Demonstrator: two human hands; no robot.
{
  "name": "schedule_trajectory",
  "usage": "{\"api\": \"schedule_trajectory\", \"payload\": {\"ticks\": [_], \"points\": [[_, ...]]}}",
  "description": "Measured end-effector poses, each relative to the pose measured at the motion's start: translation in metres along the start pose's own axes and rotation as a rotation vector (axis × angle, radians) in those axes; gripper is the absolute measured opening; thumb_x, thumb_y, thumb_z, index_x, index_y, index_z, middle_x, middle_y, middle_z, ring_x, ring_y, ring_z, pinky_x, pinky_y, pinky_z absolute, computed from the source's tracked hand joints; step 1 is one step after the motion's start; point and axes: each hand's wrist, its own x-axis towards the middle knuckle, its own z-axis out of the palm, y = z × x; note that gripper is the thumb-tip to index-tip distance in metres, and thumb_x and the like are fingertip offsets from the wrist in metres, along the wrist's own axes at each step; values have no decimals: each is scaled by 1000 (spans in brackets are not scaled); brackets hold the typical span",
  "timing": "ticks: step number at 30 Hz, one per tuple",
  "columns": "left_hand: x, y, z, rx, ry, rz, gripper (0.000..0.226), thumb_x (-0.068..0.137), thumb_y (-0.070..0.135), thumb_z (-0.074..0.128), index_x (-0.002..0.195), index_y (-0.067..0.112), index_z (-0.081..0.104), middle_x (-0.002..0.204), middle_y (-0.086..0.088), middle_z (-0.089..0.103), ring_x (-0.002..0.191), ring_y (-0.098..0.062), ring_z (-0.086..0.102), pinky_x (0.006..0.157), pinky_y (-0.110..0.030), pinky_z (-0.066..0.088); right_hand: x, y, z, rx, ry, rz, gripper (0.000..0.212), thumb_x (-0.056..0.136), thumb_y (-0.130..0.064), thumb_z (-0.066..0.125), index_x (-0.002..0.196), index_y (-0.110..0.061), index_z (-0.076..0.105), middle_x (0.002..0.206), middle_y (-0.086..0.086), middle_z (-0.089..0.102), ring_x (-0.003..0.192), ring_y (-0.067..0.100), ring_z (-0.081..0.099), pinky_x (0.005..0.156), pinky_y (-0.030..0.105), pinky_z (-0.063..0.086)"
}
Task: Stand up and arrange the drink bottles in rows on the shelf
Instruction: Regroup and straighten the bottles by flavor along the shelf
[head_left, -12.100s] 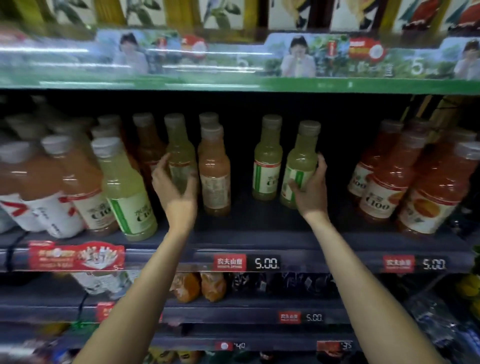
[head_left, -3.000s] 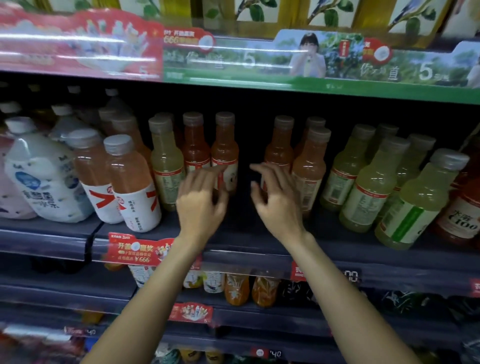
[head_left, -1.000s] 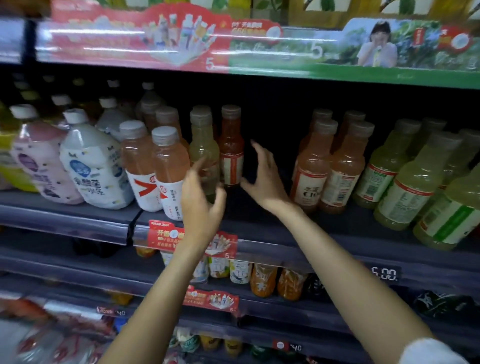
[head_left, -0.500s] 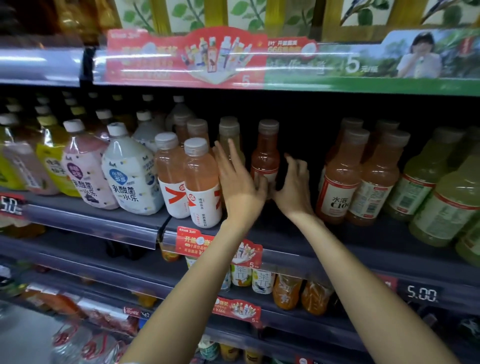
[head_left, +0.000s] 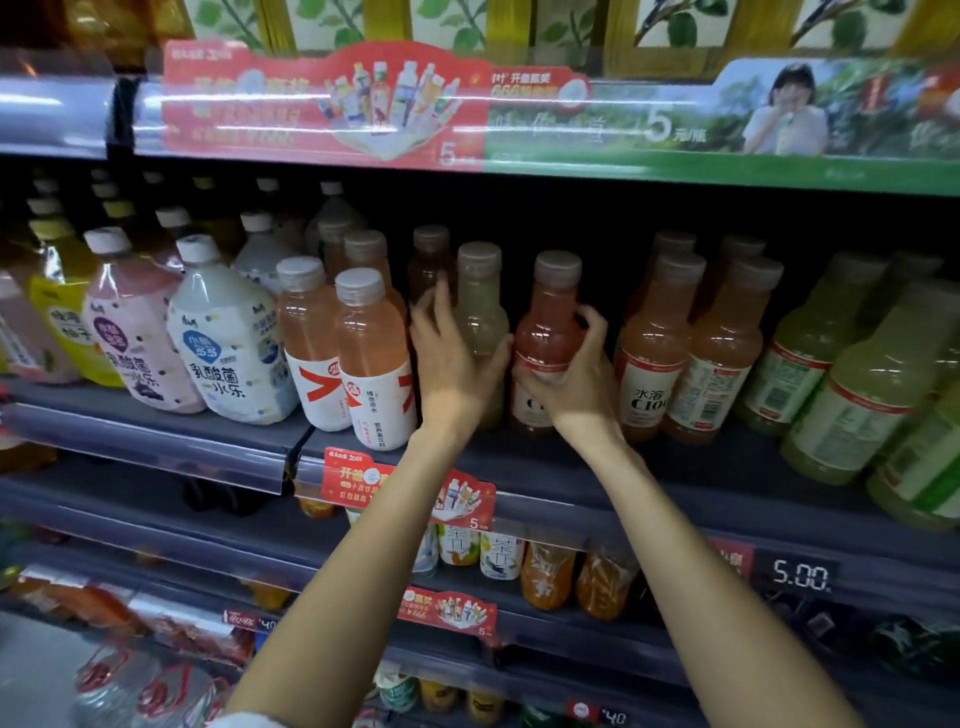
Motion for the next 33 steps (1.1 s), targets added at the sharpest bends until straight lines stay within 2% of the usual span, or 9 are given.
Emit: {"api": "schedule_trajectory", "payload": {"ticks": [2,5,9,13,17,21,23,27,33], "points": [[-7,2,-5,-179,-93,-84,90,73,36,79,145,10,30,132,-4,45,122,-16,47,102,-22,35,-19,2,-15,75,38,17,83,69,-19,82,132,-19,28,125,7,55,109,21,59,86,27,46],[-23,0,-9,-490,-324,-232,98,71,33,84,147,21,23,127,16,50,114,8,53,98,-18,42,-45,3,-25,67,104,24,85,64,-27,86,127,-21,29,117,2,59,102,17,62,79,22,48],[-40,-9,-3,-492,-396,-297,97,60,53,81,141,24,35,127,7,60,115,-4,59,101,-36,48,-54,-1,-30,-61,181,27,88,63,-39,85,132,-24,33,120,1,61,104,17,62,82,24,48],[-41,-4,-3,-416,-286,-274,92,50,63,78,126,19,52,112,8,65,103,-2,61,94,-32,52,-59,-9,-41,94,235,60,82,64,-23,86,130,-28,38,115,-13,59,105,1,59,91,20,47],[-42,16,-7,-399,-316,-138,84,52,62,78,122,23,52,108,24,59,101,13,56,89,-14,48,-71,-17,-73,198,296,46,80,67,-23,84,128,-30,33,125,-5,56,113,1,56,96,23,48],[-59,60,8,-446,-404,-62,83,55,58,82,123,21,51,112,11,66,105,0,61,90,-26,51,-87,-11,-120,266,375,72,78,66,-22,84,121,-44,33,124,-4,58,110,2,59,91,27,50],[-69,84,24,-476,-451,-53,80,55,57,82,121,23,52,109,13,66,102,1,62,89,-30,53,-94,-4,-141,255,422,92,78,64,-22,84,123,-37,34,122,-6,58,109,1,59,91,26,50],[-86,126,61,-497,-513,-56,72,59,52,85,118,33,49,105,17,65,102,-2,63,91,-32,53,-106,11,-185,190,519,135,78,66,-17,84,125,-31,35,115,-17,58,103,-7,59,88,19,47],[-107,161,102,-526,-550,-88,77,64,45,85,128,25,48,108,18,60,110,-11,60,93,-24,47,-121,33,-248,136,600,144,71,69,-15,82,122,-35,38,110,-20,60,100,-6,60,82,13,48]]}}
